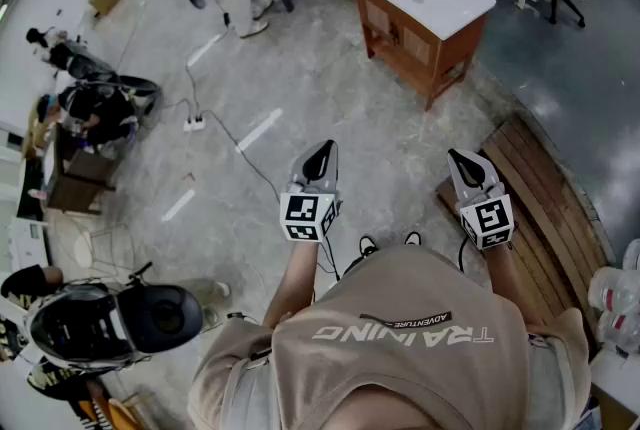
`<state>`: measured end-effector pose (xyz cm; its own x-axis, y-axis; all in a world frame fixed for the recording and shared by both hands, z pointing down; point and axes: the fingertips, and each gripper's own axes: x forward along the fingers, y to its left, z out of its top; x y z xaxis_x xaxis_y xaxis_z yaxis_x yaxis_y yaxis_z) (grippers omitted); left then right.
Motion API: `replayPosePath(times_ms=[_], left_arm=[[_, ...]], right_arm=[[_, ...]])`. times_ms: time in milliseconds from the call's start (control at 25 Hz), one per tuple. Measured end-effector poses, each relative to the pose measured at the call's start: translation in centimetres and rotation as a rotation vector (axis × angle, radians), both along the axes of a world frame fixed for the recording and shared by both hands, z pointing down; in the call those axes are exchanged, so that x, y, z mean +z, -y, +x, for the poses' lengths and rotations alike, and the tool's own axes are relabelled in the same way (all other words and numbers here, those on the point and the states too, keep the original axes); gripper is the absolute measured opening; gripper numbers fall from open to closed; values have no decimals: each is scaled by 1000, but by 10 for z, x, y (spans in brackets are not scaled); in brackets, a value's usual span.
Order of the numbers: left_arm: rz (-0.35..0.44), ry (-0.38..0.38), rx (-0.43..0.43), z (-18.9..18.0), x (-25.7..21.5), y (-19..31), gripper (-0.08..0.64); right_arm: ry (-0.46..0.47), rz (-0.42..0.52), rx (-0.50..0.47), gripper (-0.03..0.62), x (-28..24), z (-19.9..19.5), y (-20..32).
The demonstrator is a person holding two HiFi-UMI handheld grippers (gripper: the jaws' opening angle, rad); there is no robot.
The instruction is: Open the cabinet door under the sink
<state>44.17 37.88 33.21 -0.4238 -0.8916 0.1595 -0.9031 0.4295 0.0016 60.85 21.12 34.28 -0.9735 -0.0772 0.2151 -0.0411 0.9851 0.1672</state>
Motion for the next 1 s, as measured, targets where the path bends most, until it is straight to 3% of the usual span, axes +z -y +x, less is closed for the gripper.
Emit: replayPosePath(times_ms=[160, 320, 480, 720, 1000], left_arm=[[-9, 5, 5, -9, 4, -3, 18], [-19, -2, 18, -10, 6, -8, 18], [-12, -7, 44, -22, 7, -9, 18], [-15, -11, 77, -8, 13, -20, 18], [-27, -32, 114, -19, 32, -28, 18]], right_arm=[[28, -43, 15, 0, -3, -20, 2], [85, -148, 41, 0, -14, -30, -2], [88, -146, 83, 2, -14, -36, 2], [46, -159, 137, 2, 0, -11, -6], [25, -174, 140, 2, 15, -33, -25]])
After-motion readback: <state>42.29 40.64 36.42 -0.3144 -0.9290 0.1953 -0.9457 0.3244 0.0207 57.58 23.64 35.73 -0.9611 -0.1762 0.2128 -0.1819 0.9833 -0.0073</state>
